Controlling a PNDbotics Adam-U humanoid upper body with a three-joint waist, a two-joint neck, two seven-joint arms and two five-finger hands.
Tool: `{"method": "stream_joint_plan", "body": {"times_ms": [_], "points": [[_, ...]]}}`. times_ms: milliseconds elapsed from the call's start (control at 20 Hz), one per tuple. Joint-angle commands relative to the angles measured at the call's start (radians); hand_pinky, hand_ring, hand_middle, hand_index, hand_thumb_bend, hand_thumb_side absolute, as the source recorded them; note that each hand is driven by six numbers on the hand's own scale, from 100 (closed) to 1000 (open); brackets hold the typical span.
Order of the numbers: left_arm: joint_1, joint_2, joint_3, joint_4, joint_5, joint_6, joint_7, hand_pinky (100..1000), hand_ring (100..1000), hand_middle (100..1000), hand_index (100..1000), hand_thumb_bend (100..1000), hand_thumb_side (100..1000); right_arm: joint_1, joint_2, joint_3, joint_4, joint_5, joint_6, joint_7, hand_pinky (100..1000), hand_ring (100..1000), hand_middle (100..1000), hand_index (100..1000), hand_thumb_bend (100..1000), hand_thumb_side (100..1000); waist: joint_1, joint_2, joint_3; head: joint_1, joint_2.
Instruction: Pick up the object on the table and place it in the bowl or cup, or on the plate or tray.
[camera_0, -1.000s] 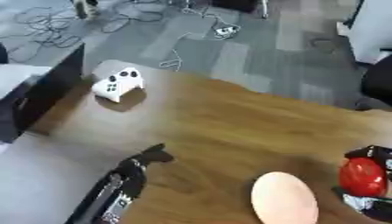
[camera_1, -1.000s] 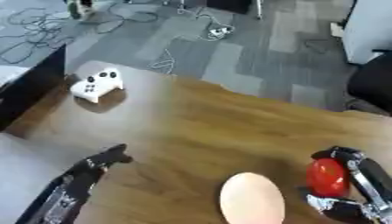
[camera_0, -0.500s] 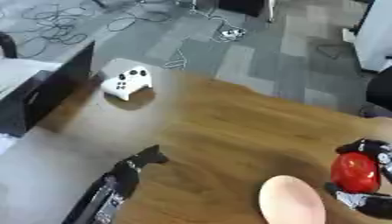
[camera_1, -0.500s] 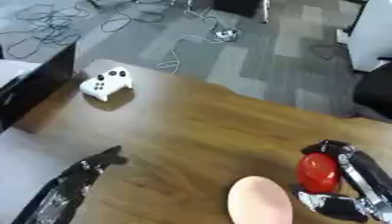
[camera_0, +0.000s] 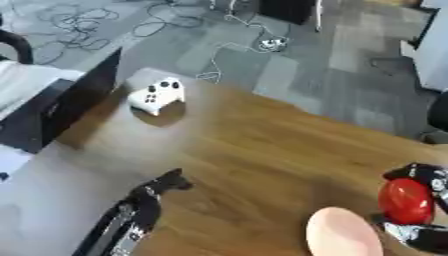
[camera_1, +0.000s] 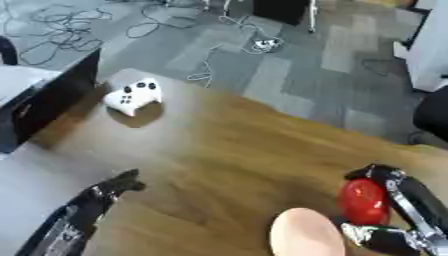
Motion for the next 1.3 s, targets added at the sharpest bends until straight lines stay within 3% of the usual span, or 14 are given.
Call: {"method": "stream_joint_plan", "body": {"times_ms": [50,500,950,1300], "points": [[-0.008,0.007,0.007,-0.013,0.003,0.003,0.001,995,1000,746,865,180,988,-0.006,-0.025,-0.009,0.003,0.007,0.003,0.000,424,145,198,452,445,186,0.001,-0.020,0.005,-0.013,-0.016],[-0.015,0.009,0.007,-0.011,0.003,0.006,0.000,995,1000,745,865,182,988,-0.006,-0.011,-0.010,0.033,0.020,0.001,-0.002,423,147,199,450,441,184,-0.022,-0.023,0.033,-0.020,-0.023],[-0.021,0.010,0.011,-0.010,0.004,0.009,0.004,995,1000,745,865,185,989,0.074,-0.007,-0.030,-0.013,0.037,0.009,-0.021,427,156,204,452,449,199,-0.039,-0.026,0.058,-0.031,-0.026],[-0.020,0.005,0.014,-0.012,0.000,0.008,0.007,996,1000,744,865,183,992,0.022,0.040,-0.050,0.030,0.021,0.034,-0.051,430,170,217,453,479,224,-0.036,-0.015,0.063,-0.041,-0.015]]}}
